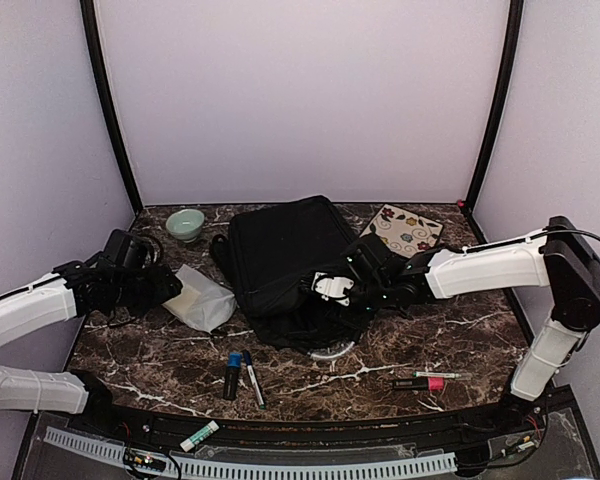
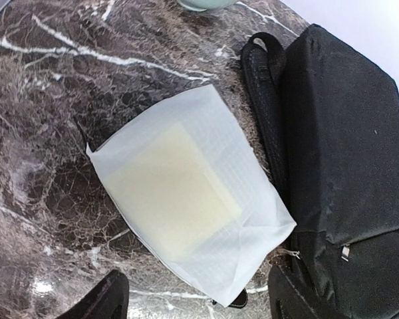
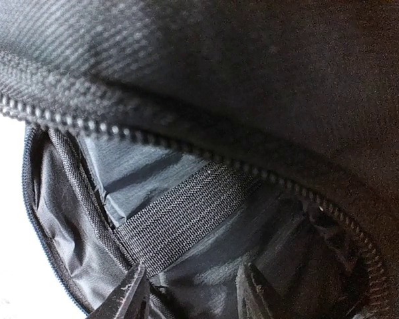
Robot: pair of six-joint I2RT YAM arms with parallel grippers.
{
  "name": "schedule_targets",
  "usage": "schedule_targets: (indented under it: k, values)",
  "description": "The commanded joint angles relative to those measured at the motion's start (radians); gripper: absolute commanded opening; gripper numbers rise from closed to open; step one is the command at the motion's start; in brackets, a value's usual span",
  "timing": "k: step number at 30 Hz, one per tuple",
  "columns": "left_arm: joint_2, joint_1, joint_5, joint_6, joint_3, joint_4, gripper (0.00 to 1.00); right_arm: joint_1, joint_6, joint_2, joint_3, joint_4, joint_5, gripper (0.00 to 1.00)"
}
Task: Pack the student bag
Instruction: Move the pencil case to the center of the board, then pick up the pencil case at the center of the board.
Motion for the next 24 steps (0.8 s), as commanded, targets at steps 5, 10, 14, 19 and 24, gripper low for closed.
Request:
schedule_targets:
  k: [5, 10, 14, 19, 24]
  values:
    - [-0.002, 0.08, 0.127, -0.203, -0.208, 0.326, 0.73, 0.015, 0.001, 0.006, 0.032, 0.03, -0.005, 0.46]
    - [0.052, 0.119, 0.169, -0.214, -0.26, 0.446, 0.69, 0.017, 0.001, 0.012, 0.033, 0.028, -0.006, 0.46]
    - [0.074, 0.137, 0.197, -0.268, -0.315, 0.54, 0.68, 0.019, 0.002, 0.014, 0.033, 0.028, -0.005, 0.46]
    - [0.137, 0.148, 0.197, -0.288, -0.329, 0.575, 0.68, 0.02, 0.004, 0.014, 0.037, 0.028, -0.004, 0.46]
    - [0.185, 0.152, 0.195, -0.315, -0.331, 0.612, 0.67, 0.022, 0.005, 0.016, 0.039, 0.025, -0.002, 0.46]
